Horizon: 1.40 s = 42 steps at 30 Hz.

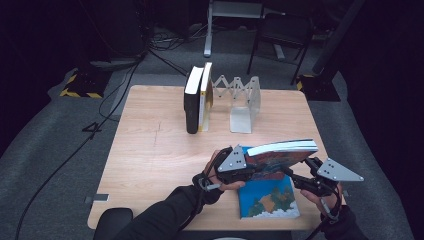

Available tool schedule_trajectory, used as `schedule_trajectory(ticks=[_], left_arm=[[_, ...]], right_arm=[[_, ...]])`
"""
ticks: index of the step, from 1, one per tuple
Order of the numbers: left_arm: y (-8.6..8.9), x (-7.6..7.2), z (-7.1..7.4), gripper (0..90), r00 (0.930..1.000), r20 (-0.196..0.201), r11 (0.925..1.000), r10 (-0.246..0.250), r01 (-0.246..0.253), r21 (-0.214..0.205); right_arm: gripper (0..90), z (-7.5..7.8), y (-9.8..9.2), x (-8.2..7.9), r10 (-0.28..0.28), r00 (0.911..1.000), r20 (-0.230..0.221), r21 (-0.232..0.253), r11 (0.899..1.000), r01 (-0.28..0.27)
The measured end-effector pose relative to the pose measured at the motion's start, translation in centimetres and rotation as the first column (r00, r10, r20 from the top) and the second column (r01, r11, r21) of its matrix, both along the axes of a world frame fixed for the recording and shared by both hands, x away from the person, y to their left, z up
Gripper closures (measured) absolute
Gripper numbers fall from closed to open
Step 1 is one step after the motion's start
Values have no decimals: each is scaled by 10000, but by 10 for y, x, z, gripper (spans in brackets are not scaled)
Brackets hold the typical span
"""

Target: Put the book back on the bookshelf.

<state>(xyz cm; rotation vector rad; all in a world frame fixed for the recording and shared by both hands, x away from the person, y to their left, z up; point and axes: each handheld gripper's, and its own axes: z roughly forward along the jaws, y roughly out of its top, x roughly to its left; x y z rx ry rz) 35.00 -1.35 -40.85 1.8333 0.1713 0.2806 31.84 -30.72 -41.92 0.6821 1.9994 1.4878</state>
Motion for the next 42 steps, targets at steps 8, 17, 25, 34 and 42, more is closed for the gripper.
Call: schedule_trajectory(ticks=[8,17,25,34,42], left_arm=[[-3,-3,3,732,9993,339,9992,173,-185,344],[-7,4,8,736,9986,313,9982,436,-449,397],[-13,15,25,738,9935,769,9945,842,-886,563],[2,34,34,739,9825,795,9843,1687,-1721,393],[32,50,42,739,9533,945,9576,2870,-2881,-24]], right_arm=[[411,0,1,1,-77,9999,-72,-42,10000,77],[407,1,-4,3,-196,9997,-163,46,9998,197],[406,-1,-12,6,-513,9981,-328,216,9984,520],[406,-3,-17,9,-651,9965,-524,293,9973,667],[407,-5,-17,10,-695,9957,-615,199,9973,709]])
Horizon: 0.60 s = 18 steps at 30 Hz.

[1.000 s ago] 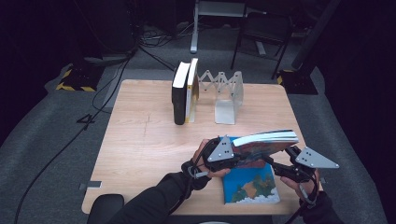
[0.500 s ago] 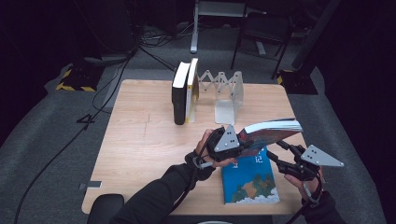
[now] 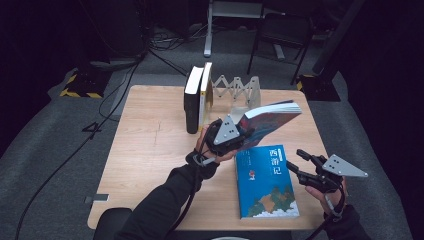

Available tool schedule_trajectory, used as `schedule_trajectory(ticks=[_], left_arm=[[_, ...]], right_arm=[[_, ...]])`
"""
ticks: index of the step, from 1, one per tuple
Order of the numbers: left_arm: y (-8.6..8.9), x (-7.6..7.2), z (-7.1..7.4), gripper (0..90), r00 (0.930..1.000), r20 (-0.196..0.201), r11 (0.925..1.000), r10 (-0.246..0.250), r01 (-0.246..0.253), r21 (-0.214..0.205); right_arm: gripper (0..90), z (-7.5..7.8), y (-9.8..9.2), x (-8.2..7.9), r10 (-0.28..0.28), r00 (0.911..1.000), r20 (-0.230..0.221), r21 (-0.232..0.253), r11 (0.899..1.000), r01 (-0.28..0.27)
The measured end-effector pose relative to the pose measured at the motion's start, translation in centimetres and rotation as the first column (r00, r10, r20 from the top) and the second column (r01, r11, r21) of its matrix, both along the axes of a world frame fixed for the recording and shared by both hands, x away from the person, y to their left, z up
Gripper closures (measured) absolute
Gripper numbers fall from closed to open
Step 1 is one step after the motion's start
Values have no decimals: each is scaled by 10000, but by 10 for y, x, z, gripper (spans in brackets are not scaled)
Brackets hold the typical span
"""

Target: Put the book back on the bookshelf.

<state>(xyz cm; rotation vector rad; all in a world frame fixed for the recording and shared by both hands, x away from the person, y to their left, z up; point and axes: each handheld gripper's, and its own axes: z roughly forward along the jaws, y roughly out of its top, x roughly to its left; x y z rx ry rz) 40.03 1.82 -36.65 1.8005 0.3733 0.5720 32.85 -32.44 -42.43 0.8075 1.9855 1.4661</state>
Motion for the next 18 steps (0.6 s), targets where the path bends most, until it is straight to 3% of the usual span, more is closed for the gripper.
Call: schedule_trajectory(ticks=[3,6,9,13,18], left_arm=[[9,8,-2,739,9976,65,9976,683,-682,-93],[17,17,-7,739,9908,-15,9905,1357,-1357,-237],[24,22,-13,739,9858,-161,9854,1674,-1678,-284],[29,24,-25,739,9746,-136,9746,2237,-2237,-34],[39,24,-36,739,9651,-495,9644,2571,-2595,-510]], right_arm=[[407,-1,0,0,3,10000,-20,-55,10000,-4],[408,-2,1,1,33,10000,-38,-84,10000,-34],[408,-2,1,1,36,10000,-51,-139,9999,-37],[409,-3,0,2,66,9999,-76,-146,9999,-67],[411,-4,1,2,94,9999,-108,-285,9995,-98]])
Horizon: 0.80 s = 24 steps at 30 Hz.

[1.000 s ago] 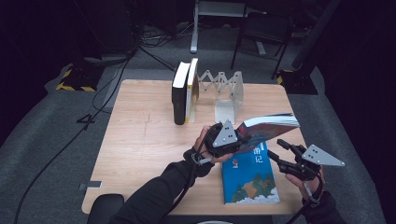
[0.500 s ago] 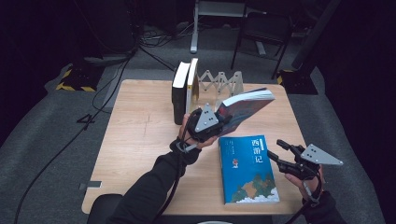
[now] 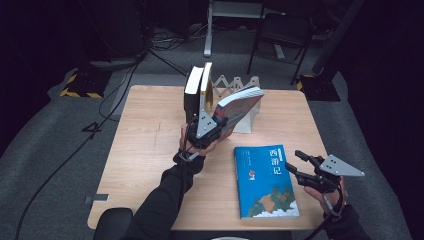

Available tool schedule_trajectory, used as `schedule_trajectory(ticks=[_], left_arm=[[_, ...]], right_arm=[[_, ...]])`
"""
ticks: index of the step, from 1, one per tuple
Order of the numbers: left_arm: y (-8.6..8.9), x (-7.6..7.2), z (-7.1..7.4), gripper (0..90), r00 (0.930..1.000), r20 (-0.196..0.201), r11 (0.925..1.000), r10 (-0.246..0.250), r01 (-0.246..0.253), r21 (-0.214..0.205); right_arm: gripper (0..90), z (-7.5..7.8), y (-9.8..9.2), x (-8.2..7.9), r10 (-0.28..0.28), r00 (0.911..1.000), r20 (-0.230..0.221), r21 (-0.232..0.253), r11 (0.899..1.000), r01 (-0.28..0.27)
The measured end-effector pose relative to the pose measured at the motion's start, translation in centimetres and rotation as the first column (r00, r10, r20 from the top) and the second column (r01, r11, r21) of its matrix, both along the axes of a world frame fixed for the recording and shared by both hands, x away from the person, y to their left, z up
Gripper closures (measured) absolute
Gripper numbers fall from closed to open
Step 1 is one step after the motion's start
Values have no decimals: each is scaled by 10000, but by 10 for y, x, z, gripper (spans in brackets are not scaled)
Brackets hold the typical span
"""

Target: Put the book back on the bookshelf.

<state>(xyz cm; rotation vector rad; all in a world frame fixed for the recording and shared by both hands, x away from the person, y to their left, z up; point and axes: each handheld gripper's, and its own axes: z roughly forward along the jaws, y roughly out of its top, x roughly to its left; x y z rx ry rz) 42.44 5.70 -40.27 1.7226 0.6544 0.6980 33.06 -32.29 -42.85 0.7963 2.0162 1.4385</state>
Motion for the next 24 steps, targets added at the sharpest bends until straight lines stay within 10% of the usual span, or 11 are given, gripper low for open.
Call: schedule_trajectory(ticks=[24], left_arm=[[29,0,-45,735,9808,-944,9655,1708,-1857,-1824]], right_arm=[[416,-4,4,-1,144,9998,109,-255,9996,-141]])
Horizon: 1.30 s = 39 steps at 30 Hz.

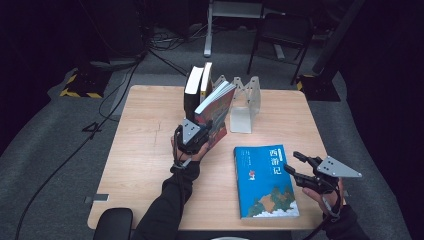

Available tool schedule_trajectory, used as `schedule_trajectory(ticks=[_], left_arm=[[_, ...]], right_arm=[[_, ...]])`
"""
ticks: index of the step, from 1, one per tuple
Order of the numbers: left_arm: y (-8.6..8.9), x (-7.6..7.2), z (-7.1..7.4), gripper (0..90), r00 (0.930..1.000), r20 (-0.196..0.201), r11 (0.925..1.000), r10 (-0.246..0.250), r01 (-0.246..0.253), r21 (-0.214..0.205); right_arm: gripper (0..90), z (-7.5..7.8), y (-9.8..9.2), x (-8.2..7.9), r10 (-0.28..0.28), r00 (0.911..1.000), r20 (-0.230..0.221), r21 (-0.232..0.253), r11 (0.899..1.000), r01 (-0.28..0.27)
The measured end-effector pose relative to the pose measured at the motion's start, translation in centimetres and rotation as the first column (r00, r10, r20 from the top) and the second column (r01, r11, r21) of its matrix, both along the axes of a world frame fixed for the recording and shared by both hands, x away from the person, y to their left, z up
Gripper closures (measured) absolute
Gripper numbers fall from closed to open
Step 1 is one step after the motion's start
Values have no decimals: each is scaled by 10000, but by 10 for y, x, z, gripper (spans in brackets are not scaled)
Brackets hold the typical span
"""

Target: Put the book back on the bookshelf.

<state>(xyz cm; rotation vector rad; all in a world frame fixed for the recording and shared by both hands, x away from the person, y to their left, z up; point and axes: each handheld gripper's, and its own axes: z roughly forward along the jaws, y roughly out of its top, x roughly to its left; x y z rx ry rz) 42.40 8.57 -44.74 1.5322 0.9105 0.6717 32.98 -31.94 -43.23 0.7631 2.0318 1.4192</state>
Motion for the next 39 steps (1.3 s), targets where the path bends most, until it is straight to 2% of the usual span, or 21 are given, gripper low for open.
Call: schedule_trajectory(ticks=[3,7,10,16,18,19,23,25,33,35,37,39], left_arm=[[0,-1,-1,735,9999,38,9999,106,-106,69],[-8,-2,-2,736,9989,327,9984,343,-357,439],[-11,-1,-2,735,9985,382,9975,393,-414,572],[-7,-1,-4,728,9977,215,9976,637,-643,273],[-6,0,-5,720,9976,187,9973,665,-670,301],[-5,0,-8,717,9977,33,9970,670,-671,373],[-4,-2,-12,714,9976,-143,9966,670,-663,486],[-5,-3,-14,708,9972,-369,9950,652,-622,782],[-6,-10,-28,707,9901,-1226,9910,689,-538,1224],[-6,-11,-30,708,9874,-1464,9919,608,-434,1191],[-8,-12,-31,717,9862,-1518,9924,664,-495,1128],[-14,-12,-32,726,9878,-1390,9927,701,-554,1069]], right_arm=[[417,-1,1,0,15,10000,-19,-16,10000,-15],[417,-1,2,0,10,10000,10,-71,10000,-10],[417,-1,2,0,25,10000,-2,-81,10000,-25],[418,-1,2,0,20,10000,10,-127,9999,-20],[417,-2,2,0,61,10000,-33,-153,9999,-62],[417,-2,3,0,71,10000,-57,-187,9998,-72],[417,-3,4,0,111,9999,-70,-276,9996,-113],[416,-3,5,0,141,9998,-107,-346,9993,-145],[416,-4,7,-1,174,9998,-137,-429,9989,-180],[417,-4,7,-1,173,9998,-137,-424,9989,-179],[417,-4,7,-1,156,9998,-136,-443,9989,-162],[417,-5,7,-1,159,9998,-131,-444,9989,-164]])
